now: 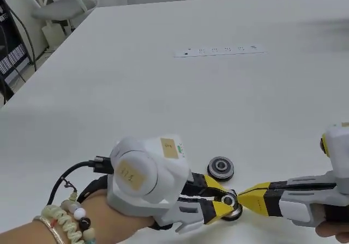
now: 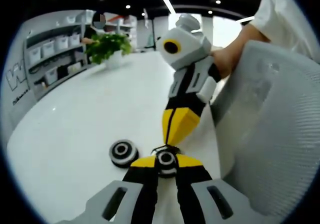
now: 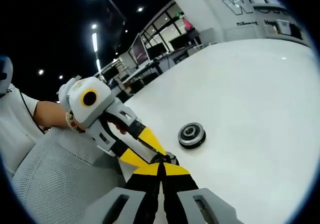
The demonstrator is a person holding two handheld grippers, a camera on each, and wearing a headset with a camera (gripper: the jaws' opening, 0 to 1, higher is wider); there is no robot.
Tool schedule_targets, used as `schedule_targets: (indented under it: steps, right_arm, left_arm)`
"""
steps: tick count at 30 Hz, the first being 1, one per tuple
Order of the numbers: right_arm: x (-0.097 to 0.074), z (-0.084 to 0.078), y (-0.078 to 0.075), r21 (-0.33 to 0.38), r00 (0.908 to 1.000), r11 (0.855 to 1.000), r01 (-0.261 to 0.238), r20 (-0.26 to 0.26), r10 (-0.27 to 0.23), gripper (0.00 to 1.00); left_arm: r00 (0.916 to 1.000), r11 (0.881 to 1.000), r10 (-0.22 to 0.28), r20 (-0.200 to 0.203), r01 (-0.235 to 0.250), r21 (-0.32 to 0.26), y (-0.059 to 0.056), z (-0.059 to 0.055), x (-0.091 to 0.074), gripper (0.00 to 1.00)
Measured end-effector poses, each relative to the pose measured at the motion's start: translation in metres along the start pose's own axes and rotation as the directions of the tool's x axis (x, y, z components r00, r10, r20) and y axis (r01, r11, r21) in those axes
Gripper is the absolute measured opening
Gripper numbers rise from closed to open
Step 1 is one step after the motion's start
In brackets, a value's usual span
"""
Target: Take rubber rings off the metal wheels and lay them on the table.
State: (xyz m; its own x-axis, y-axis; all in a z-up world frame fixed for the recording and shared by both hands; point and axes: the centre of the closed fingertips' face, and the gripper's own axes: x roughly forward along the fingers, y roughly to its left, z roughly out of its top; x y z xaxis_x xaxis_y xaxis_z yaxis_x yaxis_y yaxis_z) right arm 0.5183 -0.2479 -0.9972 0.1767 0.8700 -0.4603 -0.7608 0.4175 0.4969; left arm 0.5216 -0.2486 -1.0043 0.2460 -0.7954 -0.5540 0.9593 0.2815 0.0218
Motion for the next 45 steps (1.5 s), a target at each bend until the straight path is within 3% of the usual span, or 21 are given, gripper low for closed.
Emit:
schedule_targets:
  steps: [7,11,16,18,21,24,27,31,34,37,41,42,45]
  right_arm:
    - [-0.001,0.004,0.004,0.008,0.9996,1.0,-0.02,0.02,0.02,0.0]
    - [-0.001,0.01,0.012,0.039,0.9958,0.997,-0.072,0.06,0.069,0.0]
    - [-0.002,0.006,-0.001,0.021,0.9992,1.0,-0.005,0.039,0.004,0.0]
    - [-0.002,0.003,-0.005,0.023,0.9996,1.0,0.019,0.021,-0.019,0.0]
    - [-0.001,-0.005,-0.012,-0.032,0.9975,0.998,0.062,-0.032,-0.063,0.0]
    - [0.0,-0.002,-0.009,-0.033,0.9986,0.998,0.049,-0.019,-0.049,0.0]
    - [0.0,-0.002,-0.009,-0.039,0.9986,0.998,0.049,-0.019,-0.05,0.0]
    - [-0.001,0.002,-0.005,-0.047,0.9995,0.998,0.032,0.002,-0.032,0.0]
    - [-0.002,0.005,-0.001,-0.068,0.9997,0.997,0.023,0.01,-0.023,0.0]
    - [-0.003,0.007,0.0,-0.077,0.9997,0.997,0.019,0.013,-0.018,0.0]
    - [-0.003,0.009,0.002,-0.1,0.9998,0.995,0.016,0.011,-0.015,0.0]
    - [-0.004,0.009,0.002,-0.109,0.9998,0.994,0.02,0.012,-0.018,0.0]
    - [-0.007,0.013,0.004,-0.109,0.9995,0.994,0.018,0.026,-0.015,0.0]
  left_arm:
    - [1.0,1.0,0.001,0.0,-0.001,0.001,0.0,0.0,0.001,0.14]
    - [1.0,1.0,0.002,0.0,-0.002,0.001,0.0,0.0,0.001,0.14]
    - [0.9999,1.0,0.008,-0.007,-0.008,0.003,0.0,0.001,0.001,0.14]
    - [0.9998,1.0,0.014,-0.011,-0.014,-0.006,0.0,0.001,0.001,0.14]
    - [0.9996,1.0,0.017,-0.022,-0.018,-0.008,-0.001,0.001,0.001,0.14]
    - [0.9992,1.0,0.014,-0.038,-0.014,-0.025,-0.001,0.002,0.001,0.14]
    - [0.9996,0.997,-0.021,-0.017,0.02,-0.069,-0.005,0.004,-0.001,0.2]
    - [0.9996,0.999,-0.021,0.02,0.022,-0.029,-0.006,0.018,-0.007,0.18]
    - [0.9986,0.999,-0.025,0.046,0.026,-0.024,-0.007,0.029,-0.014,0.25]
    - [0.9977,0.999,-0.041,0.054,0.042,-0.004,-0.01,0.032,-0.018,0.38]
    - [0.997,0.997,-0.077,0.006,0.076,0.033,-0.016,0.029,-0.023,0.47]
    - [0.9965,0.994,-0.083,-0.004,0.083,0.067,-0.017,0.03,-0.026,0.5]
    - [0.9947,0.99,-0.102,-0.017,0.103,0.093,-0.019,0.035,-0.034,0.6]
